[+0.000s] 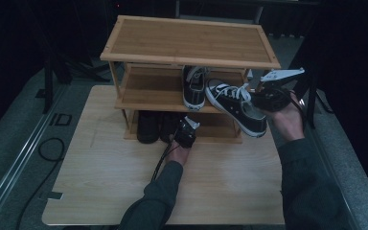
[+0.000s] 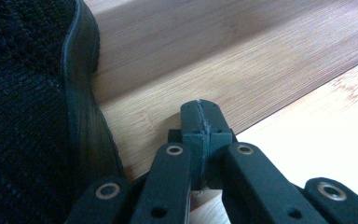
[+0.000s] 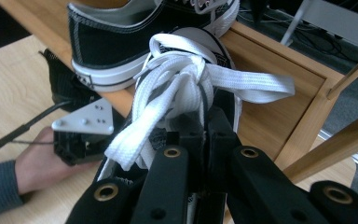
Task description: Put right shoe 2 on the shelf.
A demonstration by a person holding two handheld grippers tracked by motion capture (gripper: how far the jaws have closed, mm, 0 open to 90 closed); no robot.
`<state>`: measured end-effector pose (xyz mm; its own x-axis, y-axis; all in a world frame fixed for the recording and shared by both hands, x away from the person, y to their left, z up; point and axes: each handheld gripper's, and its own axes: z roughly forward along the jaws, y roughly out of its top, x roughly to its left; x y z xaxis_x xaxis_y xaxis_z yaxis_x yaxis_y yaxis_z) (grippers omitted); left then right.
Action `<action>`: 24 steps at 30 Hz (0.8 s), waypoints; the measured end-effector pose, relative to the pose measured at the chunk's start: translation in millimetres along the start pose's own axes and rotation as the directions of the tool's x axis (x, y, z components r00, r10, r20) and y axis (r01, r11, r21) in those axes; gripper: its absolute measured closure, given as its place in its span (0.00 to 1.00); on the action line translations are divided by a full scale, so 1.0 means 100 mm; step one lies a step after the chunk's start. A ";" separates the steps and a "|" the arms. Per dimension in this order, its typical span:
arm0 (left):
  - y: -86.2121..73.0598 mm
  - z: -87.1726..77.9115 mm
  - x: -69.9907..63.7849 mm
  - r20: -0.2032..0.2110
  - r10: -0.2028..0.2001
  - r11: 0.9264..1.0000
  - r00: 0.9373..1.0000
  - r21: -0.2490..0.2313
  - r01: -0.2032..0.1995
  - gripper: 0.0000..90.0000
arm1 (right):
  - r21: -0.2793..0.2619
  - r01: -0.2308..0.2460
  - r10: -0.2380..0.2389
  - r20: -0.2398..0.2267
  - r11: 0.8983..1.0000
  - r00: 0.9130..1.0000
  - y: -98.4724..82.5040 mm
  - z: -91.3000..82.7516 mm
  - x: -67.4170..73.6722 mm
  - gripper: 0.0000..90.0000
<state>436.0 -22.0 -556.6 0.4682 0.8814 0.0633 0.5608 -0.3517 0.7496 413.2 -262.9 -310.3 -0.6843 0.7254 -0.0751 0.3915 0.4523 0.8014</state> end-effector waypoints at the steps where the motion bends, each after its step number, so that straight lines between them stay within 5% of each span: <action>1: 0.00 0.00 0.00 0.000 0.000 1.000 1.000 0.000 0.000 1.00 | -0.002 -0.008 0.008 0.001 1.000 1.000 0.01 0.01 0.00 0.98; 24: 0.00 0.00 0.00 0.001 -0.003 1.000 1.000 -0.001 0.003 1.00 | -0.030 -0.090 0.092 0.084 0.996 0.992 0.08 0.17 0.02 0.98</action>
<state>435.9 -21.8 -556.8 0.4670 0.8822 0.0602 0.5616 -0.3485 0.7505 425.0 -248.7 -313.7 -0.5912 0.8049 -0.0509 0.4323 0.3696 0.8225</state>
